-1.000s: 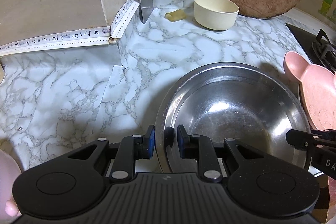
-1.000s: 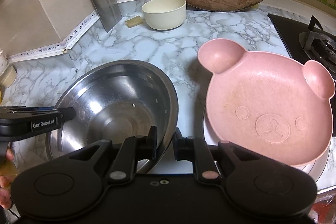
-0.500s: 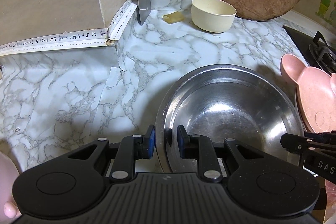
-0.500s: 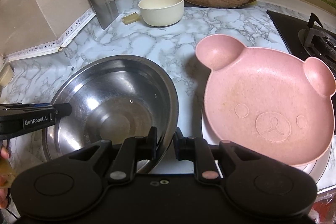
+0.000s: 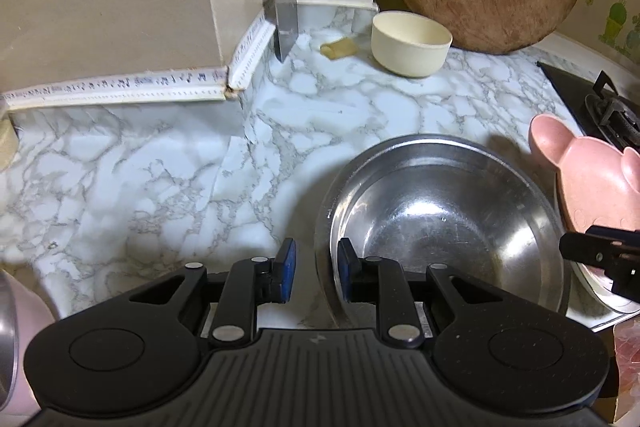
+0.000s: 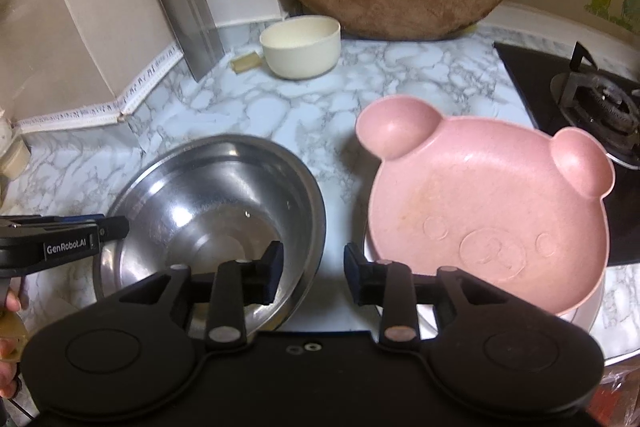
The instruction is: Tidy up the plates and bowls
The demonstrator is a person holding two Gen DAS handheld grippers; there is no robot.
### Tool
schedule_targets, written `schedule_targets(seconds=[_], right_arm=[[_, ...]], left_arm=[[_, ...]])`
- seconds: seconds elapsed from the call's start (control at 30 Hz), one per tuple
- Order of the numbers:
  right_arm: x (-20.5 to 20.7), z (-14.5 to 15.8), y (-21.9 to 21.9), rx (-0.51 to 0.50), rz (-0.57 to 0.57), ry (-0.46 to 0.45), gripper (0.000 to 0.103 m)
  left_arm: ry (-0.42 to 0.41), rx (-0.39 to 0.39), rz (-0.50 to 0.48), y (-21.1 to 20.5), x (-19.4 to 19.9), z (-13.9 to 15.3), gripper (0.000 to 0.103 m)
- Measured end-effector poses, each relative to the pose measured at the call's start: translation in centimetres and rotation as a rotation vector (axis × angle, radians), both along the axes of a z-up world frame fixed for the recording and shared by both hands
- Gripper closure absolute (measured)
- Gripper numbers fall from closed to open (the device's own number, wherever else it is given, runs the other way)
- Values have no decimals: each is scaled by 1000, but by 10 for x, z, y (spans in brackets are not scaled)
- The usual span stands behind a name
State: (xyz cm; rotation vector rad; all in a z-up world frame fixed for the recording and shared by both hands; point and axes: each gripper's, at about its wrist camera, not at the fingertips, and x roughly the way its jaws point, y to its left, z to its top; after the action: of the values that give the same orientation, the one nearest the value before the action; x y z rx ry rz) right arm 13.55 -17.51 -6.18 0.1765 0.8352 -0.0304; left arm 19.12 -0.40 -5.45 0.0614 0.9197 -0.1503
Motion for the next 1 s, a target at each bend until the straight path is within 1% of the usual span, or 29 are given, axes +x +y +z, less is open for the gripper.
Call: schedule_targets(seconds=[0.17, 0.4, 0.47, 0.57, 0.6, 0.67, 0.73, 0.83, 0.93, 1.0], right_arm=[[-8, 15, 2, 2, 29, -50, 63], [-18, 38, 14, 19, 100, -115, 58], [-21, 45, 20, 34, 132, -134, 56], [-26, 56, 34, 48, 191, -164, 48], [-28, 60, 40, 46, 209, -176, 47], [-29, 65, 50, 40, 247, -196, 46], [-28, 70, 60, 44, 279, -209, 44], [-27, 77, 73, 55, 325, -224, 39], [-23, 83, 88, 55, 370, -235, 36], [-21, 84, 98, 59, 394, -240, 30]], left_arm=[[-51, -13, -5, 3, -15, 20, 82], [-124, -35, 6, 7, -40, 46, 81], [-138, -45, 19, 11, -47, 53, 78], [-166, -58, 45, 19, -57, 63, 71], [-175, -63, 53, 22, -60, 65, 69], [-194, -66, 76, 28, -68, 71, 58], [-215, -66, 101, 34, -75, 76, 51], [-244, -51, 136, 43, -84, 82, 50], [-246, -53, 184, 56, -90, 84, 50], [-251, -51, 218, 66, -94, 84, 49]])
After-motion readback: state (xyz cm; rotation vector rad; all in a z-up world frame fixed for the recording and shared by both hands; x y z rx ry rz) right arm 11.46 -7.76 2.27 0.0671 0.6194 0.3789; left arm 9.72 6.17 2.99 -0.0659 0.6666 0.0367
